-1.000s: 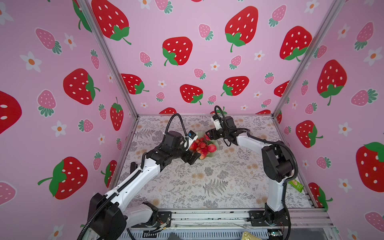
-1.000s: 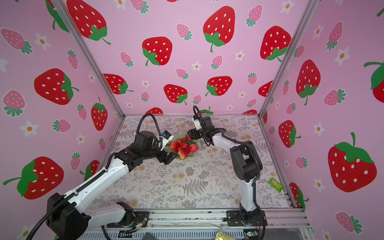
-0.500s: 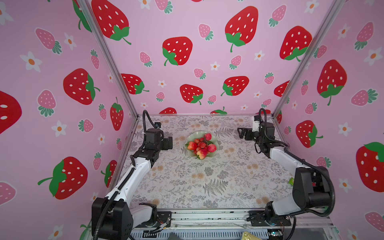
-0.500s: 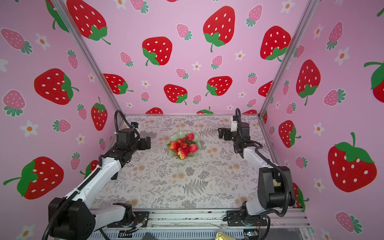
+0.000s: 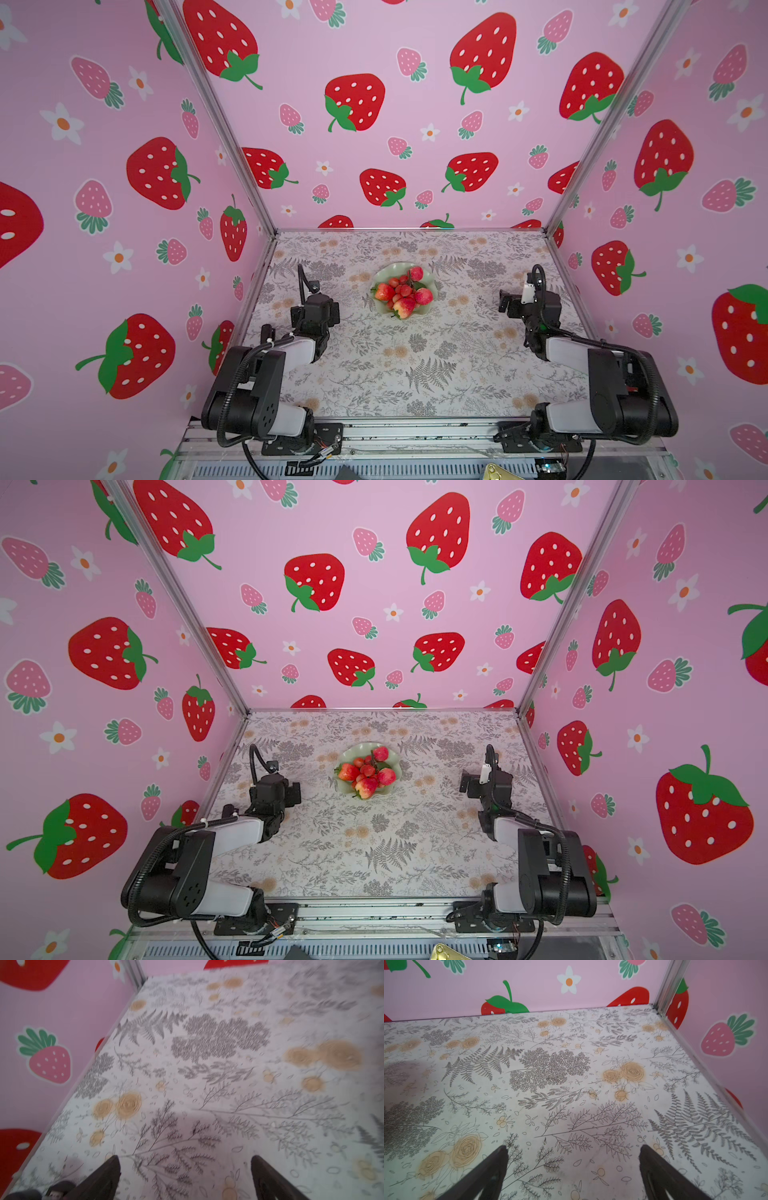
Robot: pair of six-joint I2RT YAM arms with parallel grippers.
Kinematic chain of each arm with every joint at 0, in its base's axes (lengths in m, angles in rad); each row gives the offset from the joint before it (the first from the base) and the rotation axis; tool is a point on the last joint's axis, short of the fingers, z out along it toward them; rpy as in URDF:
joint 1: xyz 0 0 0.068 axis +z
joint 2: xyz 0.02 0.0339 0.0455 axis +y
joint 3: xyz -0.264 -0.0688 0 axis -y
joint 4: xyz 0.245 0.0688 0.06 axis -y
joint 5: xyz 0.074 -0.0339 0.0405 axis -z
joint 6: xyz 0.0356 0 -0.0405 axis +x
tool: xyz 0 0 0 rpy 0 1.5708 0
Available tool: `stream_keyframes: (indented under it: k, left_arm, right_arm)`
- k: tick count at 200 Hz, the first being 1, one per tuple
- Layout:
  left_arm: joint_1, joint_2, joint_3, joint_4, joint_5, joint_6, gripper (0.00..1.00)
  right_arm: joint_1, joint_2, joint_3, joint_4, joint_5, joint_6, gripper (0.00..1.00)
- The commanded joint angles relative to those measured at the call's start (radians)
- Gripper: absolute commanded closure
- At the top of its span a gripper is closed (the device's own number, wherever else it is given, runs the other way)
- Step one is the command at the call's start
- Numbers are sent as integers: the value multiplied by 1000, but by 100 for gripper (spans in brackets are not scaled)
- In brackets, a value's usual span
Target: Place and organize the fake fruits in the fruit bowl
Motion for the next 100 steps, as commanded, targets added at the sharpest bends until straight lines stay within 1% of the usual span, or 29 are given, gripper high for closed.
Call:
stream_keyframes:
  k: [1,4,7,12,19,24,30,40,47,53,59,69,83,100]
  left_arm:
    - [29,137,-120,575,99,45,1]
    - [32,148,-121,588,103,47,1]
    - [32,144,-116,562,107,42,1]
    - [34,105,-97,451,129,38,1]
    - [42,66,-42,297,161,36,1]
    - [47,83,-15,280,178,42,1]
    - [50,111,11,268,169,40,1]
    - [80,86,43,157,180,0,1]
    - [83,99,45,181,142,-17,1]
    - [83,104,41,200,135,-20,1]
    - [77,92,42,172,128,-17,1]
    - [71,99,40,192,110,-13,1]
    - [66,90,36,182,103,-13,1]
    - [59,94,31,196,83,-10,1]
  right_arm:
    - [-1,29,-57,271,47,-84,1]
    - [-1,29,-58,279,44,-94,1]
    - [-1,32,-63,304,41,-105,1]
    - [-1,42,-71,339,37,-104,1]
    - [-4,63,-61,331,35,-103,1]
    - [-4,83,-61,349,25,-107,1]
    - [-4,110,-74,393,11,-113,1]
    - [1,157,-95,472,20,-116,1]
    - [7,173,-115,533,31,-116,1]
    - [6,164,-108,497,32,-116,1]
    - [8,154,-95,455,38,-121,1]
    - [10,166,-105,498,39,-117,1]
    - [14,157,-102,473,46,-123,1]
    - [34,152,-128,522,77,-135,1]
